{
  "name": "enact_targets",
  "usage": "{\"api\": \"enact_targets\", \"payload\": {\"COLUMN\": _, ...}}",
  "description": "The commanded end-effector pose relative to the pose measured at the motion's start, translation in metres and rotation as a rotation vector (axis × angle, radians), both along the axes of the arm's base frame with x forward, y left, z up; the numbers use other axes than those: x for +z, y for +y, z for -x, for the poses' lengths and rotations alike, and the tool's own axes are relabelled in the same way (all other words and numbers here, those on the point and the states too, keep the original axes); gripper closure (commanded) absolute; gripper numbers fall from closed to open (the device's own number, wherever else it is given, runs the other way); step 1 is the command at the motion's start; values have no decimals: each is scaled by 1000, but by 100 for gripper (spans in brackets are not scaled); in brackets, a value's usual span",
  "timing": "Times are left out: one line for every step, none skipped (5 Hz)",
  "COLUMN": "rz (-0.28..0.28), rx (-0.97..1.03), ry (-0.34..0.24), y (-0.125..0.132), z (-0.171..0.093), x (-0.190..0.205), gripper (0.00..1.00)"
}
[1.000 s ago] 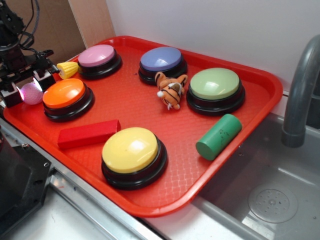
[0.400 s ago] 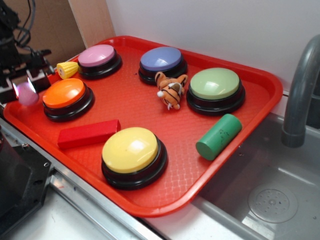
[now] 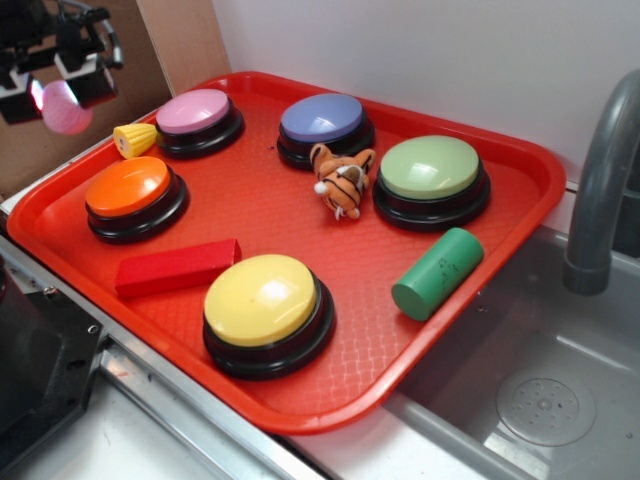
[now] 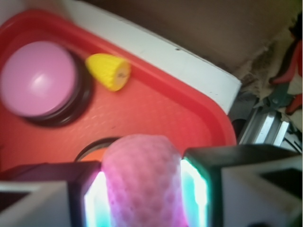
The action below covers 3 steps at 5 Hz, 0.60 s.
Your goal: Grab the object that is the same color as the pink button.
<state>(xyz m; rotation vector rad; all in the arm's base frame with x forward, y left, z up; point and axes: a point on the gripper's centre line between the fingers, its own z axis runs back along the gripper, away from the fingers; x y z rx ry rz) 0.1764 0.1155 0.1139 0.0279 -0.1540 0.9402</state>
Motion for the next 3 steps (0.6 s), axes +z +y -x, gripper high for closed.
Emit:
{"api": "enact_targets", "payload": {"rz": 61, "rx": -387, "ry": -74, "y": -73, "z": -26, "x": 50, "gripper": 100}}
{"api": "enact_targets", "payload": {"rz": 52, "rx": -466, "ry": -88, "y": -103, "z": -31, "x": 54, "gripper": 100}}
{"api": "enact_targets", "payload": {"rz": 90, "rx": -484, "ry": -90, "y": -104, "z": -32, "x": 47, "gripper": 100}}
